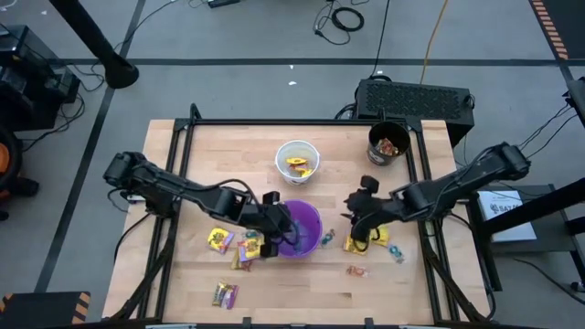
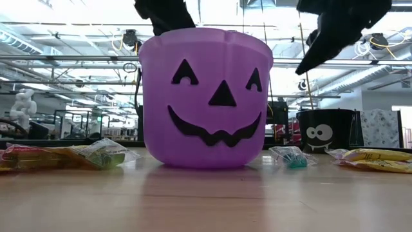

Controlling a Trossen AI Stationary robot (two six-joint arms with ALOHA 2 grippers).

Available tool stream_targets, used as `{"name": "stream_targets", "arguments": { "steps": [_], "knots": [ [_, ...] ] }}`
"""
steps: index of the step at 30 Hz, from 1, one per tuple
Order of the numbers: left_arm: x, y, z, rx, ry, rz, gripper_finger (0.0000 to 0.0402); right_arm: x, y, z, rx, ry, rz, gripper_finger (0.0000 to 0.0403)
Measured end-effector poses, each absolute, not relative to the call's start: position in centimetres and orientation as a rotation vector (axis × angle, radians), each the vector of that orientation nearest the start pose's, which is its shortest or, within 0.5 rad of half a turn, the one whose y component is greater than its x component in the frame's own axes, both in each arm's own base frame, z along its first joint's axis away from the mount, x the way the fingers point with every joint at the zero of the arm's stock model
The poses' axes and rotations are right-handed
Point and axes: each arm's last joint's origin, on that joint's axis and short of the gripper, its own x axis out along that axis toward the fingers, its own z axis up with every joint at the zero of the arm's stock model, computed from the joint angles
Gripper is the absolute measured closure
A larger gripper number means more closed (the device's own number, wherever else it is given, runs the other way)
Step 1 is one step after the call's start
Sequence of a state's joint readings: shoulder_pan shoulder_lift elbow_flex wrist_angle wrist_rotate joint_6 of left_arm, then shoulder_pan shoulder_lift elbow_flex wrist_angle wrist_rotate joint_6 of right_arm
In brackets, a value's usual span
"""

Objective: Sort candy by brand, put in halloween buckets
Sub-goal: Put the blue gummy into the violet bucket

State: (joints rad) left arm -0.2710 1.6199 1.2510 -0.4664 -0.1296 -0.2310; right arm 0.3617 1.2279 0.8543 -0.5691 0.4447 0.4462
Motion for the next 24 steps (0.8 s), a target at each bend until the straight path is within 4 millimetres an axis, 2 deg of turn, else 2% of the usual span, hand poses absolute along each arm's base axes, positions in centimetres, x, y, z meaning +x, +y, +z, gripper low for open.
{"name": "stream_targets", "arguments": {
  "steps": [6, 9, 15, 20, 24],
  "knots": [
    [33.3, -8.6, 27.0, -0.006, 0.787, 0.068, 0.0283, 24.2, 8.9, 20.9, -0.079, 0.904, -0.304, 0.0222],
    [32.4, -8.9, 27.9, -0.027, 0.781, 0.074, 0.0263, 24.7, 9.7, 19.5, -0.113, 0.945, -0.290, 0.0222],
    [30.1, -10.6, 29.8, 0.023, 0.748, 0.065, 0.0258, 25.1, 11.2, 18.0, -0.134, 0.911, -0.235, 0.0222],
    [28.7, -11.5, 30.3, 0.127, 0.723, 0.150, 0.0258, 24.7, 11.0, 15.9, -0.077, 0.834, -0.184, 0.0222],
    [28.1, -11.8, 29.9, 0.177, 0.762, 0.179, 0.0258, 24.4, 10.4, 14.4, 0.000, 0.778, -0.091, 0.0222]
  ]
}}
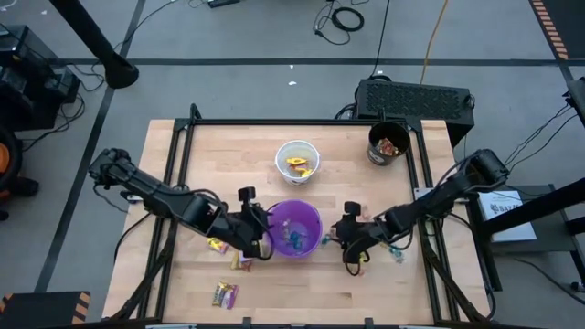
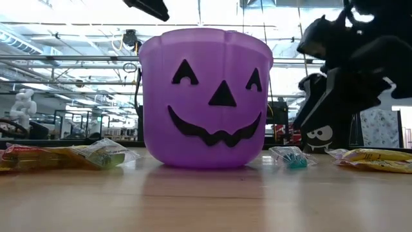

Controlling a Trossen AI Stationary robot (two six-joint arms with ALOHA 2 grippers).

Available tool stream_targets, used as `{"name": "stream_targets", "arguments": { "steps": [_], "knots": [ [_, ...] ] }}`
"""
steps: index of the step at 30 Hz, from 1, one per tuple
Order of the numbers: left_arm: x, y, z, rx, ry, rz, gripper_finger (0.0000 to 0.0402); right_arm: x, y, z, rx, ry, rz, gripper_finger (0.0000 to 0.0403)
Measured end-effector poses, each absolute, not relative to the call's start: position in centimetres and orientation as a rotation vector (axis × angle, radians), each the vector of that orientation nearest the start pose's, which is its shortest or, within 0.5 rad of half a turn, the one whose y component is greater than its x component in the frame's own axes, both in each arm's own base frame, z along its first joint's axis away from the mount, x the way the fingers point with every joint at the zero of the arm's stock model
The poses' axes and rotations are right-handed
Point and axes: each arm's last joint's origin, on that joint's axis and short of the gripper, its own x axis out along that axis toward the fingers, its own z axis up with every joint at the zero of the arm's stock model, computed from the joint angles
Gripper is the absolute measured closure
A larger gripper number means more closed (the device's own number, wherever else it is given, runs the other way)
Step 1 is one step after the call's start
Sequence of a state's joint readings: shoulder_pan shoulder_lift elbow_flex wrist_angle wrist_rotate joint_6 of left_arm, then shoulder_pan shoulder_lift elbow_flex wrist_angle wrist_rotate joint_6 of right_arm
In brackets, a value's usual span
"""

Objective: Sort candy by brand, put in halloween buckets
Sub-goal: Put the blue gummy into the violet bucket

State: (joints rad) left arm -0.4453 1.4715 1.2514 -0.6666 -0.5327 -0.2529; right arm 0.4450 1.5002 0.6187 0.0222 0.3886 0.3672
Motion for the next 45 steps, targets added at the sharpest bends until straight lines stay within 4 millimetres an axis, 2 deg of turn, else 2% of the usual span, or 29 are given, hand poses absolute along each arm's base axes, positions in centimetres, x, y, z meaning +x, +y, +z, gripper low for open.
{"name": "stream_targets", "arguments": {
  "steps": [9, 13, 17, 24, 32, 37, 45],
  "knots": [
    [27.9, -11.4, 29.9, 0.233, 0.760, 0.269, 0.0258, 23.1, 7.0, 11.5, 0.177, 0.707, -0.026, 0.0222],
    [27.8, -11.4, 29.8, 0.239, 0.765, 0.274, 0.0258, 22.6, 6.2, 11.0, 0.229, 0.687, 0.025, 0.0225],
    [27.8, -11.4, 29.8, 0.243, 0.769, 0.277, 0.0258, 22.5, 5.9, 10.4, 0.250, 0.713, 0.035, 0.0243],
    [27.8, -11.3, 29.8, 0.255, 0.762, 0.299, 0.0259, 22.8, 5.8, 10.3, 0.269, 0.696, 0.057, 0.0291],
    [27.7, -11.3, 29.8, 0.257, 0.764, 0.300, 0.0259, 22.8, 5.8, 10.3, 0.266, 0.701, 0.058, 0.0391],
    [27.7, -11.3, 29.8, 0.257, 0.764, 0.300, 0.0259, 22.8, 5.8, 10.4, 0.259, 0.696, 0.065, 0.0400],
    [27.7, -11.3, 29.8, 0.258, 0.766, 0.300, 0.0259, 21.9, 6.1, 12.4, 0.365, 0.686, 0.053, 0.0398]
  ]
}}
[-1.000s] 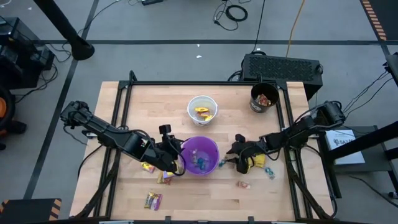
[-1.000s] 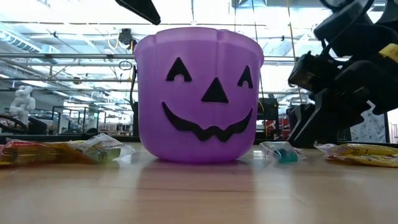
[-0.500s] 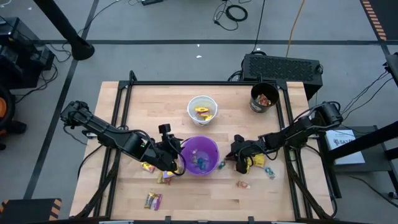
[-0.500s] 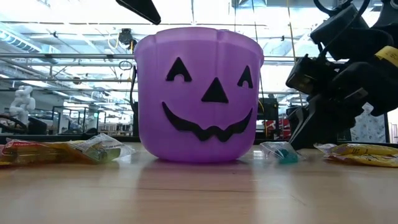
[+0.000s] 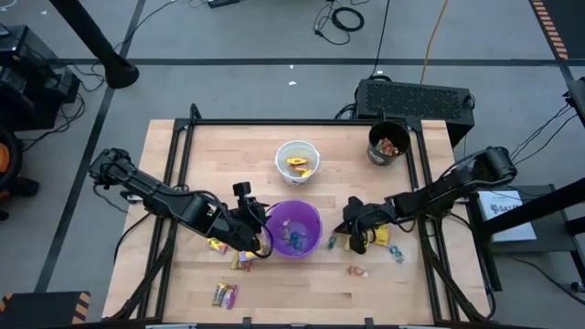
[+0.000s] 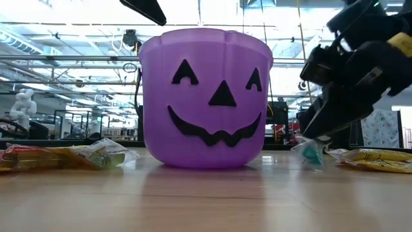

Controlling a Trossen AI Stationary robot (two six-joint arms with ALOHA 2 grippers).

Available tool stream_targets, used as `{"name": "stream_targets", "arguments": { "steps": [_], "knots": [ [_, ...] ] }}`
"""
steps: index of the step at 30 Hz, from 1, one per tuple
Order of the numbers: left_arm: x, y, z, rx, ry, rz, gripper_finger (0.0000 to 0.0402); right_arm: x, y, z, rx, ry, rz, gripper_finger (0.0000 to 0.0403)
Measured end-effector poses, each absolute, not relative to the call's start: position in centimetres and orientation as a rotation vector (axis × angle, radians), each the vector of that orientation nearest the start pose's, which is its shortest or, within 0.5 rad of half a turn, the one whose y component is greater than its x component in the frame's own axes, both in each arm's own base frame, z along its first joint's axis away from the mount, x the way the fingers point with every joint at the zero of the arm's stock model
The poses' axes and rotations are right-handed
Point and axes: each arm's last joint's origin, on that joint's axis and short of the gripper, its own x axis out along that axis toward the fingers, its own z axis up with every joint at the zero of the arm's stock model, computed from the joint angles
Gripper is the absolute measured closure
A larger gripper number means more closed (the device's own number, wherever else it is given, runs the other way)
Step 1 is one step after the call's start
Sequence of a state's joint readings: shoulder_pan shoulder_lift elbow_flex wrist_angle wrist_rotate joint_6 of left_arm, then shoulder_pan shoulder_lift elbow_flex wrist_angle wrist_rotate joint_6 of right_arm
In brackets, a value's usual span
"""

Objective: Sort candy by brand, put in halloween buckets
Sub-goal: Put the blue gummy into the violet bucket, then put the blue candy into the violet bucket

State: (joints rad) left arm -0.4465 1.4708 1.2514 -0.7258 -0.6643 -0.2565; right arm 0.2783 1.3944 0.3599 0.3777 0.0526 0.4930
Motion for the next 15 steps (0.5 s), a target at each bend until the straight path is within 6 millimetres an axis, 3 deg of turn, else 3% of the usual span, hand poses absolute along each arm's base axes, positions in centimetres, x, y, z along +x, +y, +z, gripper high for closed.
{"name": "stream_targets", "arguments": {
  "steps": [6, 15],
  "knots": [
    [27.8, -11.2, 29.8, 0.257, 0.768, 0.304, 0.0259, 21.1, 7.7, 12.5, 0.373, 0.700, 0.045, 0.0353],
    [27.9, -10.9, 29.8, 0.253, 0.768, 0.312, 0.0259, 20.9, 9.1, 12.8, 0.245, 0.645, 0.133, 0.0207]
  ]
}}
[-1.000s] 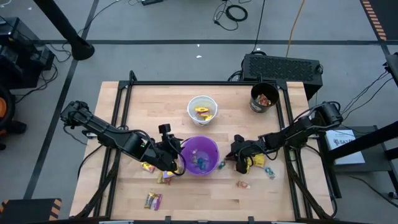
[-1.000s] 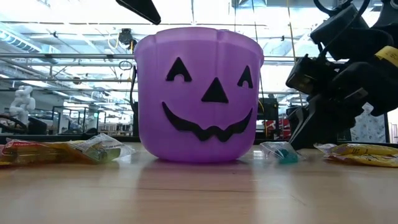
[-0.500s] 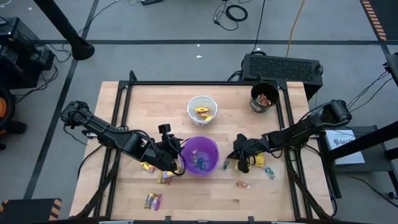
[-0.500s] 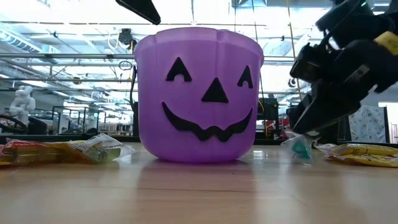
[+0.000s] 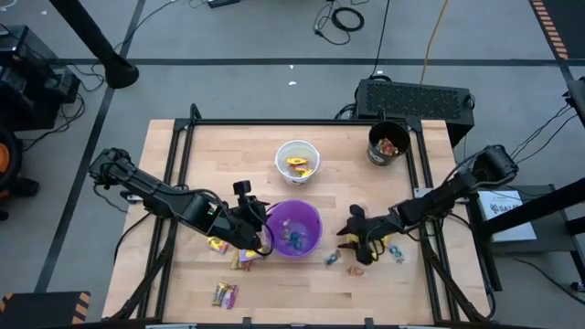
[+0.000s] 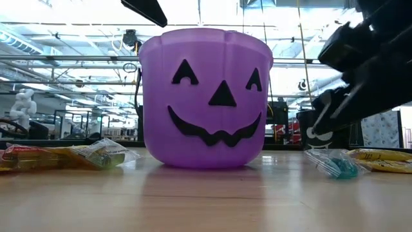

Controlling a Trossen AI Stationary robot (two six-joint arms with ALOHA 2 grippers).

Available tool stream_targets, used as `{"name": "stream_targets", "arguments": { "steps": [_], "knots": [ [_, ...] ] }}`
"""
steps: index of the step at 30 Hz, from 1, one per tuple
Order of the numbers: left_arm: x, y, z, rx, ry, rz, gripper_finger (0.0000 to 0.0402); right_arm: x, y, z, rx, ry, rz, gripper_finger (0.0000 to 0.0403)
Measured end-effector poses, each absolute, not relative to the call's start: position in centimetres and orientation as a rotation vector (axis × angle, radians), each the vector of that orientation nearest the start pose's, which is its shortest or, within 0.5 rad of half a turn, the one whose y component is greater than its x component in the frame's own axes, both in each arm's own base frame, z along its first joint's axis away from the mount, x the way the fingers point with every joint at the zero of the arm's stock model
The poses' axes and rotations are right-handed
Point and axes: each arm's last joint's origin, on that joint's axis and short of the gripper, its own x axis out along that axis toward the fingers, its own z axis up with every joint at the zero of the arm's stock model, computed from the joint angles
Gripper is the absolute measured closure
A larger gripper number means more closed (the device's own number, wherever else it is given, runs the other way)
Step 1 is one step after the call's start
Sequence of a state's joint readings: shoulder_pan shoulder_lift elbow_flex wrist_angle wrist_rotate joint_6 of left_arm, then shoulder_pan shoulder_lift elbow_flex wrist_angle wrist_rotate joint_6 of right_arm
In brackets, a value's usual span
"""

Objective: Sort candy by brand, put in halloween buckets
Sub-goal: Put the blue candy into the violet bucket

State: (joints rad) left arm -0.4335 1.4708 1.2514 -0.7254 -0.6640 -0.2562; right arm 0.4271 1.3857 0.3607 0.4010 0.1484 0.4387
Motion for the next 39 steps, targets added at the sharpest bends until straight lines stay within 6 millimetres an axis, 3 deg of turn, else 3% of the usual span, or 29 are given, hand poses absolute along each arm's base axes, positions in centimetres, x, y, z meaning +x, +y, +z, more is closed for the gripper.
{"name": "stream_targets", "arguments": {
  "steps": [6, 15, 19, 25, 28, 31, 39],
  "knots": [
    [27.9, -10.9, 29.8, 0.252, 0.767, 0.314, 0.0259, 20.6, 10.1, 12.1, 0.210, 0.696, 0.206, 0.0169],
    [28.0, -10.7, 29.8, 0.247, 0.765, 0.320, 0.0258, 22.4, 11.1, 10.3, 0.145, 0.748, 0.213, 0.0201],
    [28.0, -10.7, 29.8, 0.247, 0.765, 0.320, 0.0258, 22.7, 11.2, 9.8, 0.143, 0.763, 0.204, 0.0247],
    [28.0, -10.7, 29.8, 0.247, 0.765, 0.320, 0.0258, 22.7, 11.2, 9.9, 0.138, 0.759, 0.218, 0.0356],
    [28.0, -10.7, 29.8, 0.247, 0.765, 0.320, 0.0258, 22.7, 11.3, 10.6, 0.125, 0.736, 0.244, 0.0394],
    [28.0, -10.7, 29.8, 0.248, 0.766, 0.320, 0.0258, 22.5, 11.1, 11.8, 0.122, 0.692, 0.253, 0.0393],
    [28.0, -10.7, 29.8, 0.250, 0.768, 0.319, 0.0258, 21.4, 10.0, 18.0, 0.053, 0.421, 0.236, 0.0400]
  ]
}}
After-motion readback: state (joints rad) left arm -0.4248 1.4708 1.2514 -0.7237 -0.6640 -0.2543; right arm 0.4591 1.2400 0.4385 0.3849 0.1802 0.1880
